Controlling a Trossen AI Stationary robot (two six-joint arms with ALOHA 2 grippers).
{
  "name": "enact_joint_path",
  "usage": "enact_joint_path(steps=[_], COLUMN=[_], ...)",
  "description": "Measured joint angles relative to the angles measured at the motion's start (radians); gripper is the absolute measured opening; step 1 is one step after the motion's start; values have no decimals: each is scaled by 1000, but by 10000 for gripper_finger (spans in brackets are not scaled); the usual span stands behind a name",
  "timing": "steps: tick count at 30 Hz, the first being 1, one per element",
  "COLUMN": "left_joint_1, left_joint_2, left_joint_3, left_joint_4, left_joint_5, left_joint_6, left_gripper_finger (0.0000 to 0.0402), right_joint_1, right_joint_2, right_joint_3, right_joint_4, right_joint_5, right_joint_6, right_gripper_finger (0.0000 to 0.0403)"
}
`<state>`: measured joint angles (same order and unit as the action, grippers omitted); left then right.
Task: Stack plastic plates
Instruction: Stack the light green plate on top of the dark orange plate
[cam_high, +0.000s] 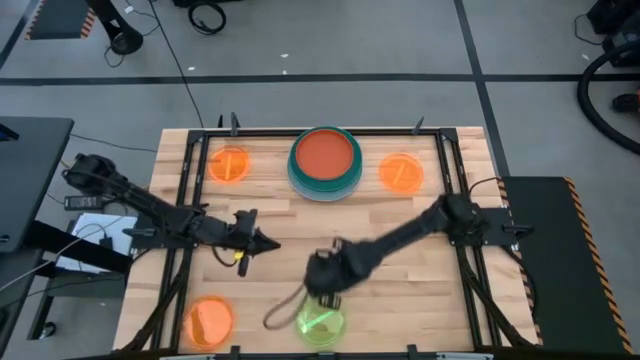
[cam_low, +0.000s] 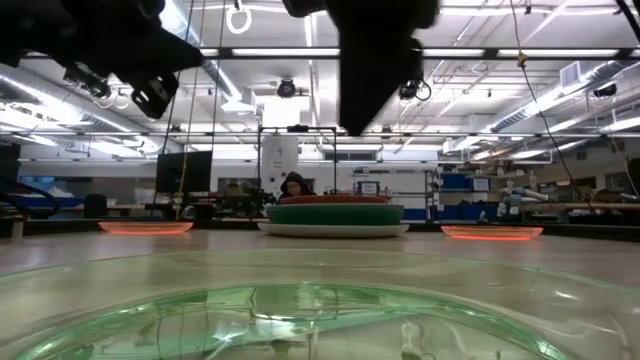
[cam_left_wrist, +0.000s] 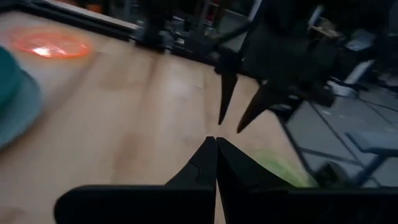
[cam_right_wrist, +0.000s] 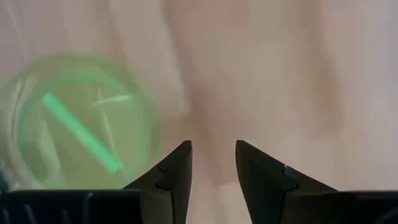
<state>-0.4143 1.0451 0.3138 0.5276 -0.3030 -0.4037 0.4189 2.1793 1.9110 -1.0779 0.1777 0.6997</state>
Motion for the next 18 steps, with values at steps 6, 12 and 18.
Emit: enact_joint_path(steps=[6, 12, 18], left_joint_1=[-111, -230, -336], left_joint_2=[0, 2, 21], left_joint_3=[0, 0, 0], left_joint_4=[0, 13, 45], left_joint_5=[-19, -142, -232], left_joint_6=[-32, -68, -124], left_gripper_finger=[9, 9, 9], right_joint_1=[106, 175, 213], right_joint_2=[26, 24, 50], right_joint_3=[-15, -44, -89], right_joint_4=[14, 51, 132], right_joint_5=[51, 133, 134], right_joint_6=[274, 606, 811], right_gripper_finger=[126, 125, 125])
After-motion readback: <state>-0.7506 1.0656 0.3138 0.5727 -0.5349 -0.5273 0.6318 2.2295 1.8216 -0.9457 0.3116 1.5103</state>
